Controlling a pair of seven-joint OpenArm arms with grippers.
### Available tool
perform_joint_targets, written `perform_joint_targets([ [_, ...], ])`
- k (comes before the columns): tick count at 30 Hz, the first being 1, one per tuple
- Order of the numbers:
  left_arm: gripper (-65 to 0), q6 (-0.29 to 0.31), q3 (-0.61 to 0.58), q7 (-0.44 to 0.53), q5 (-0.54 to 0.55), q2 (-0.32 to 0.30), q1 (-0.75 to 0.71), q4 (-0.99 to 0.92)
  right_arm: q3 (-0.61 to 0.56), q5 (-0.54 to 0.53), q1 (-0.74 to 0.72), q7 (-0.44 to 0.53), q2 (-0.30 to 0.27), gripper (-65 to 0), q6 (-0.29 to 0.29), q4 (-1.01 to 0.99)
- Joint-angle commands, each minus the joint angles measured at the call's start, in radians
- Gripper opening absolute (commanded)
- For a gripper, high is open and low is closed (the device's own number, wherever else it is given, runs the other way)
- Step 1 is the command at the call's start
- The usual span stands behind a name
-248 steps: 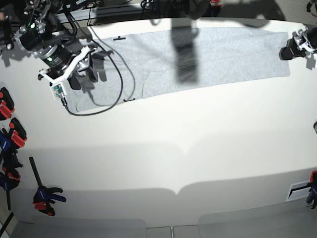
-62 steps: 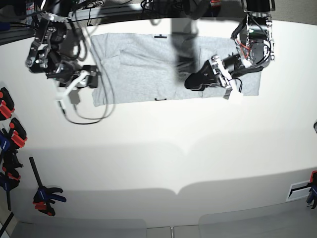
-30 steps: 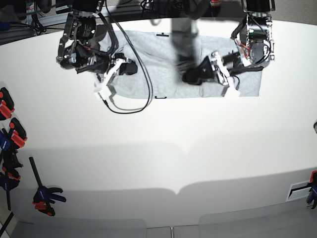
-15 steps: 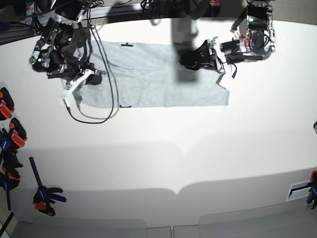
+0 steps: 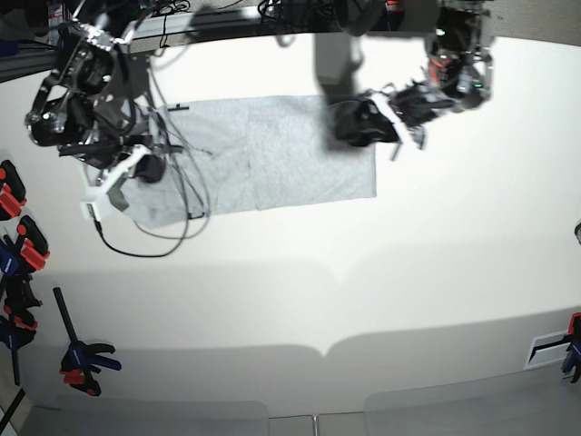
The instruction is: Fold the T-shirt properly
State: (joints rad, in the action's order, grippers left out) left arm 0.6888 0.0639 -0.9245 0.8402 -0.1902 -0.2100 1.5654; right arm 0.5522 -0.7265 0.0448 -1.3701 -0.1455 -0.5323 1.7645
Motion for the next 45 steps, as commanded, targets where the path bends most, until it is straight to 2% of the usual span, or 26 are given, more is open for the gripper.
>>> perform_joint_targets([
  [1, -43.5, 0.009, -0.026, 0.026, -0.004, -0.005, 0.008, 0.018, 0.003, -0.025, -0.014, 0.018, 0.01, -65.0, 0.002, 0.035],
  [4, -43.5, 0.009, -0.123, 0.081, -0.116, -0.004, 0.008, 0.018, 0.002, -0.069, -0.014, 0.017, 0.069, -65.0, 0.0, 0.077],
  [7, -43.5, 0.009, -0.211, 0.139, -0.212, -0.005, 0.009, 0.018, -0.028, -0.07, -0.014, 0.014, 0.11, -65.0, 0.0, 0.109],
  [11, -43.5, -0.016, -0.28, 0.156, -0.265, -0.005, 0.011, 0.018, -0.121, -0.067, -0.014, 0.016, 0.154, -65.0, 0.0, 0.121],
  [17, -43.5, -0.016, -0.288, 0.156, -0.264, -0.005, 0.011, 0.018, -0.306, -0.053, -0.014, 0.027, 0.239, -65.0, 0.0, 0.121],
  [21, -43.5, -0.016, -0.288, 0.156, -0.263, -0.005, 0.011, 0.018, -0.419, 0.021, -0.014, 0.049, 0.303, -65.0, 0.0, 0.121],
  [26, -43.5, -0.016, -0.288, 0.146, -0.203, -0.005, 0.011, 0.018, -0.518, 0.103, -0.014, 0.089, 0.303, -65.0, 0.005, 0.12],
  [29, -43.5, -0.015, -0.287, 0.125, -0.174, -0.005, 0.016, 0.024, -0.535, 0.15, -0.014, 0.098, 0.303, -65.0, 0.018, 0.121],
  [32, -43.5, -0.015, -0.287, 0.122, -0.177, -0.013, 0.016, 0.053, -0.532, 0.152, -0.014, 0.102, 0.303, -65.0, 0.019, 0.12],
  [37, -43.5, -0.015, -0.287, 0.003, -0.177, -0.013, 0.016, 0.194, -0.532, 0.152, -0.014, 0.102, 0.303, -65.0, 0.019, 0.12],
  [42, -43.5, -0.004, -0.287, -0.214, -0.191, -0.013, 0.016, 0.387, -0.532, 0.151, -0.014, 0.103, 0.303, -65.0, 0.019, 0.12],
  [45, -43.5, -0.005, -0.287, -0.327, -0.244, -0.013, 0.016, 0.489, -0.532, 0.151, -0.014, 0.103, 0.303, -65.0, 0.019, 0.12],
])
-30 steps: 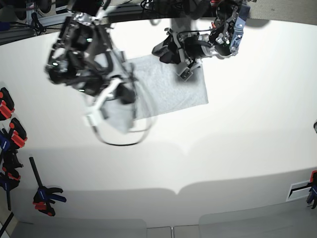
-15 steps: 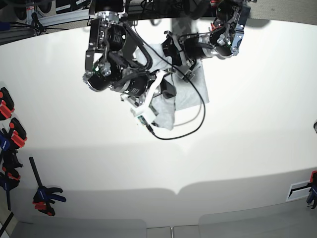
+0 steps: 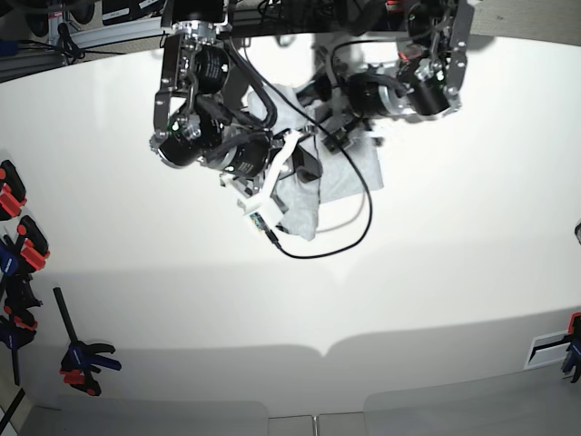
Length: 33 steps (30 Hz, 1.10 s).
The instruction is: Fold the T-shirt properly
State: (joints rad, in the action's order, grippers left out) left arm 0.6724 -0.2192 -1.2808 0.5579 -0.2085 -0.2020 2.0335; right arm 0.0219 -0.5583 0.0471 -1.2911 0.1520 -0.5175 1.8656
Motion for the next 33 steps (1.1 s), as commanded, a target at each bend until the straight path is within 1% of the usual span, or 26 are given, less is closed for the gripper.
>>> perform_joint_targets([
  [1, -43.5, 0.012, -0.004, -0.003, 0.011, 0.005, 0.008, 0.048, -0.002, -0.017, -0.016, 0.024, 0.005, -65.0, 0.004, 0.019],
  [2, -43.5, 0.012, -0.003, -0.011, -0.019, -0.001, 0.008, 0.069, -0.002, -0.017, -0.016, 0.026, 0.005, -65.0, 0.004, 0.019],
  [4, -43.5, 0.012, -0.002, 0.024, -0.074, -0.04, 0.008, 0.088, -0.002, -0.017, -0.016, 0.029, 0.005, -65.0, 0.004, 0.019],
  [6, -43.5, 0.006, -0.002, 0.067, -0.172, -0.085, 0.008, 0.088, -0.002, -0.017, -0.016, 0.029, 0.005, -65.0, 0.004, 0.019],
  [7, -43.5, -0.014, -0.002, 0.089, -0.229, -0.108, 0.007, 0.088, -0.002, -0.017, -0.016, 0.031, 0.005, -65.0, 0.004, 0.019],
  [9, -43.5, -0.094, -0.002, 0.136, -0.337, -0.156, 0.008, 0.088, -0.002, -0.017, -0.016, 0.036, 0.005, -65.0, 0.004, 0.019],
  [11, -43.5, -0.22, -0.002, 0.179, -0.43, -0.201, 0.008, 0.088, -0.002, -0.017, -0.017, 0.047, 0.005, -65.0, 0.004, 0.019],
  [13, -43.5, -0.369, -0.003, 0.208, -0.492, -0.244, 0.008, 0.088, -0.003, -0.017, -0.016, 0.061, 0.005, -65.0, 0.004, 0.019],
  [14, -43.5, -0.435, -0.003, 0.213, -0.519, -0.259, 0.008, 0.088, -0.003, -0.017, -0.016, 0.061, 0.005, -65.0, 0.004, 0.019],
  [15, -43.5, -0.475, -0.003, 0.212, -0.554, -0.267, 0.008, 0.088, -0.003, -0.017, -0.016, 0.061, 0.005, -65.0, 0.004, 0.019],
  [18, -43.5, -0.536, -0.003, 0.212, -0.655, -0.272, 0.007, 0.088, -0.003, -0.018, -0.016, 0.061, 0.005, -65.0, 0.004, 0.019],
  [20, -43.5, -0.583, -0.003, 0.212, -0.698, -0.272, 0.008, 0.088, -0.003, -0.021, -0.016, 0.062, 0.005, -65.0, 0.004, 0.019],
  [23, -43.5, -0.635, -0.003, 0.212, -0.764, -0.272, 0.008, 0.088, -0.003, -0.022, -0.016, 0.062, 0.005, -65.0, 0.004, 0.019],
  [25, -43.5, -0.697, -0.003, 0.213, -0.827, -0.272, 0.008, 0.088, -0.003, -0.026, -0.016, 0.062, 0.005, -65.0, 0.004, 0.019],
  [27, -43.5, -0.758, -0.002, 0.213, -0.892, -0.272, 0.008, 0.088, -0.003, -0.063, -0.016, 0.061, 0.005, -65.0, 0.004, 0.019],
  [28, -43.5, -0.778, -0.002, 0.213, -0.913, -0.272, 0.008, 0.088, -0.003, -0.099, -0.016, 0.06, 0.005, -61.0, 0.004, 0.019],
  [29, -43.5, -0.792, -0.003, 0.212, -0.926, -0.272, 0.008, 0.088, -0.003, -0.145, -0.016, 0.061, 0.005, -54.4, 0.004, 0.019],
  [30, -43.5, -0.801, -0.003, 0.213, -0.927, -0.272, 0.008, 0.088, -0.006, -0.195, -0.016, 0.061, 0.005, -48.4, 0.004, 0.019],
  [31, -43.5, -0.801, -0.003, 0.212, -0.927, -0.272, 0.008, 0.088, -0.011, -0.239, -0.016, 0.061, 0.005, -44.1, 0.003, 0.019],
  [32, -43.5, -0.8, -0.003, 0.212, -0.924, -0.272, 0.008, 0.088, -0.02, -0.277, -0.016, 0.061, 0.005, -42.0, 0.003, 0.019],
  [33, -43.5, -0.8, -0.003, 0.212, -0.924, -0.272, 0.008, 0.088, -0.031, -0.303, -0.016, 0.061, 0.005, -41.6, 0.003, 0.019],
])
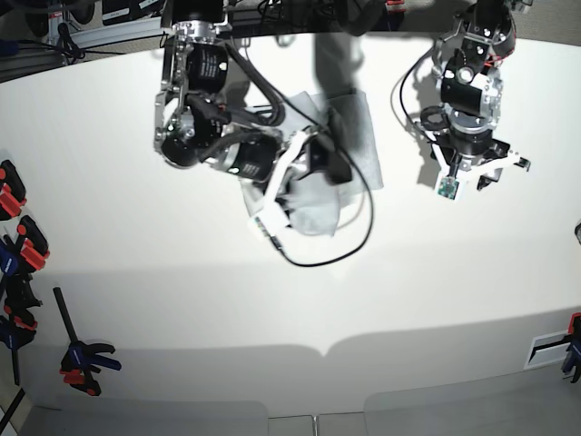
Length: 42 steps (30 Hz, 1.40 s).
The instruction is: Fold the T-shirt properly
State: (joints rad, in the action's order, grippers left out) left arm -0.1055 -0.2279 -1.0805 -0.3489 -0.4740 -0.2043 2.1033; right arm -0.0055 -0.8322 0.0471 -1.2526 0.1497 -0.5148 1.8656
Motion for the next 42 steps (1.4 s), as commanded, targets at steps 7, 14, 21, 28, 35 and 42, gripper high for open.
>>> perform_joint_targets([
  [7, -43.5, -0.023, 0.006, 0.008, -0.018, -0.006, 0.01, 0.018, -0.055, -0.044, -0.016, 0.024, 0.007, -41.6, 0.001, 0.019],
  [14, -43.5, -0.023, 0.006, 0.009, -0.018, -0.006, 0.01, 0.018, -0.058, -0.042, -0.023, 0.047, 0.007, -41.6, -0.051, 0.019],
  [21, -43.5, -0.023, 0.006, 0.073, -0.016, -0.006, 0.01, 0.018, 0.045, 0.172, -0.13, 0.054, 0.007, -41.8, -0.05, 0.026],
  [28, -43.5, 0.031, 0.003, 0.203, 0.419, -0.005, 0.01, 0.054, 0.372, 0.286, -0.143, 0.047, -0.016, -41.9, -0.031, 0.106],
  [35, -43.5, 0.312, -0.037, 0.214, 0.692, 0.119, 0.011, 0.069, 0.603, 0.062, -0.133, -0.075, -0.148, -41.9, -0.032, 0.107],
  [42, -43.5, 0.242, -0.19, 0.18, 0.461, 0.212, 0.011, 0.024, 0.637, 0.036, -0.072, -0.073, -0.182, -41.9, -0.035, 0.107],
])
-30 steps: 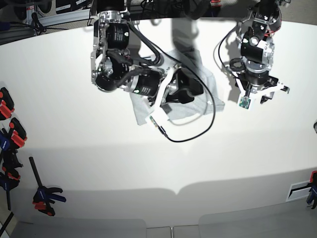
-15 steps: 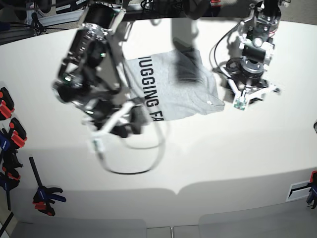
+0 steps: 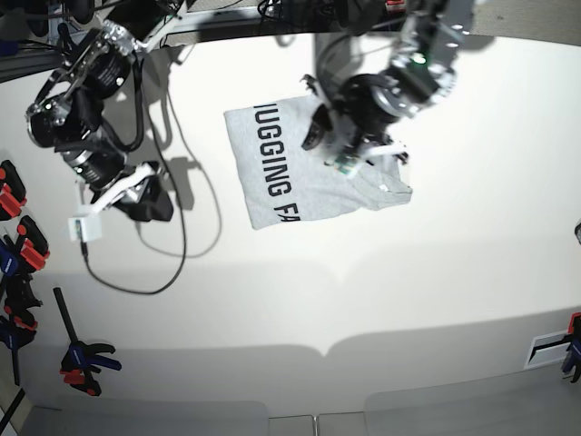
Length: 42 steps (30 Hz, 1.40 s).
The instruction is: Fold the T-shirt properly
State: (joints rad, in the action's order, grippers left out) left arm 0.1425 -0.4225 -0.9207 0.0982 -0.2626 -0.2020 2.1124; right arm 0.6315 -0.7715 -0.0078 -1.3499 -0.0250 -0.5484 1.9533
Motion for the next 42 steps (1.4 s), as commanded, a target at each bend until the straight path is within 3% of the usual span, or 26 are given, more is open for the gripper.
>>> perform_joint_targets([
  [1, -43.5, -0.011, -0.017, 0.019, -0.057, 0.01, 0.008, 0.003, -0.003, -0.025, -0.008, 0.024, -0.007, -41.9, -0.002, 0.019],
  [3, -43.5, -0.011, -0.054, 0.003, -0.161, 0.019, 0.008, -0.016, -0.011, -0.025, 0.003, 0.024, -0.005, -41.9, -0.002, 0.019],
  [6, -43.5, -0.011, -0.092, -0.018, -0.216, 0.018, 0.008, -0.025, -0.021, -0.026, 0.006, 0.024, -0.005, -41.9, -0.002, 0.019],
  [22, -43.5, -0.012, -0.098, -0.021, -0.229, 0.018, 0.009, -0.134, -0.023, -0.052, 0.006, 0.023, -0.005, -41.9, -0.002, 0.019],
  [24, -48.7, -0.012, -0.098, -0.021, -0.229, 0.018, 0.008, -0.112, -0.023, -0.052, 0.006, 0.024, -0.005, -41.9, -0.002, 0.019],
  [26, -64.6, -0.012, -0.098, -0.021, -0.229, 0.018, 0.008, -0.085, -0.023, -0.052, 0.006, 0.024, -0.005, -41.9, -0.002, 0.019],
  [35, -65.0, -0.011, -0.098, -0.021, -0.23, 0.017, 0.008, 0.023, -0.023, -0.052, 0.006, 0.024, -0.005, -41.9, -0.002, 0.019],
  [40, -65.0, -0.012, -0.096, -0.082, -0.274, -0.011, 0.005, 0.026, -0.023, -0.052, 0.006, 0.024, -0.005, -41.9, -0.002, 0.019],
  [42, -65.0, -0.048, -0.096, -0.121, -0.317, -0.04, 0.005, 0.026, -0.023, -0.052, 0.006, 0.024, -0.005, -41.9, -0.003, 0.019],
])
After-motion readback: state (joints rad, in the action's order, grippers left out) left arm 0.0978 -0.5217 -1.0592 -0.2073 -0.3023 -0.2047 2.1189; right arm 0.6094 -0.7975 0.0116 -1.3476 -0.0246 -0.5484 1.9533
